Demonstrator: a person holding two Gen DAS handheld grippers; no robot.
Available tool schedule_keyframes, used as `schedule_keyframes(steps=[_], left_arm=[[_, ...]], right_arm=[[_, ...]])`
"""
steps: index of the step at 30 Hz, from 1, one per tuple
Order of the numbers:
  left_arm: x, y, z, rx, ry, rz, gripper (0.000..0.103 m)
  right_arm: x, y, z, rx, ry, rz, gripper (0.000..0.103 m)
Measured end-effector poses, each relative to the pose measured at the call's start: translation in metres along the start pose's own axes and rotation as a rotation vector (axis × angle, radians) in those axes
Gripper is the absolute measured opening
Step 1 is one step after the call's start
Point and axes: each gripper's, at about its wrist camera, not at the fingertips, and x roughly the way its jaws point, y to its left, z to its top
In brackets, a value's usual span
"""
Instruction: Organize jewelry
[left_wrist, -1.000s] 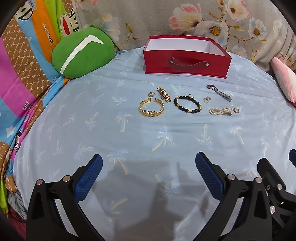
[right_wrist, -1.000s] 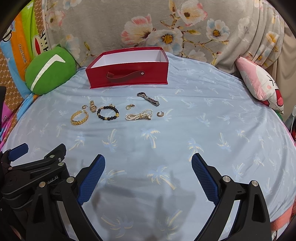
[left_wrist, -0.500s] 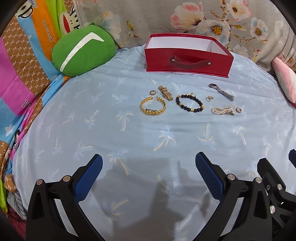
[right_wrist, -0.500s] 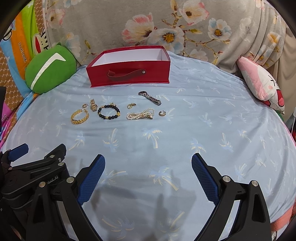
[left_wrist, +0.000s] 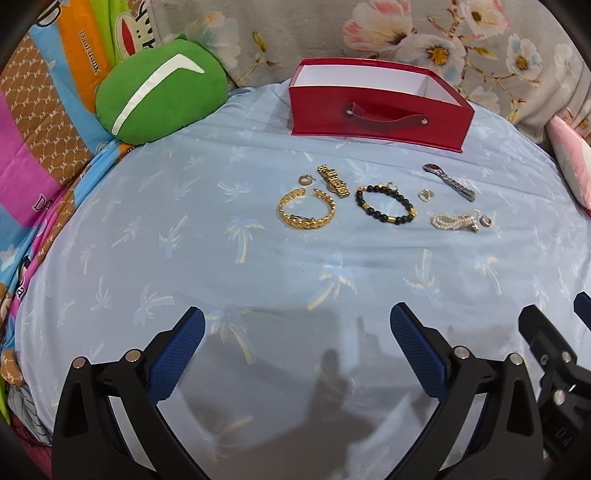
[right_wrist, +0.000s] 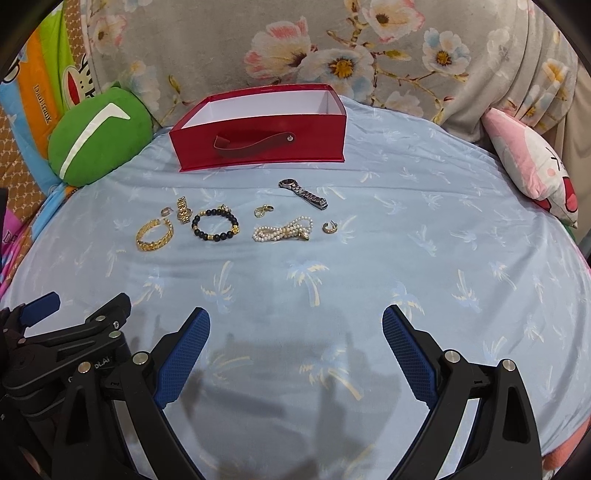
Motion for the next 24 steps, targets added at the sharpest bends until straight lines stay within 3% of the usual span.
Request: schedule_keyframes(steps=[5,11,19,24], left_arm=[[0.016,0.018,0.01,-0.063,0.022,-0.03,0.098],[0.034,0.03,0.027,-0.091,0.015,-0.004,0.098],[0.075,0.027,0.053,-0.087,0.058,-0.02,0.098],[0.096,0.018,0.063,-0.079,0.08,-0.033,0.098]], right_arm=[[0.019,-0.006,0.014,0.013,0.013,0.015,0.093],[0.053,-0.007,0.033,0.026,0.037,0.036,0.091],[0.102,-0.009,0.054,0.063,0.095,0.074,0.079],[0.121,-0.008,0.059,0.087,0.114,0.088,0.076]])
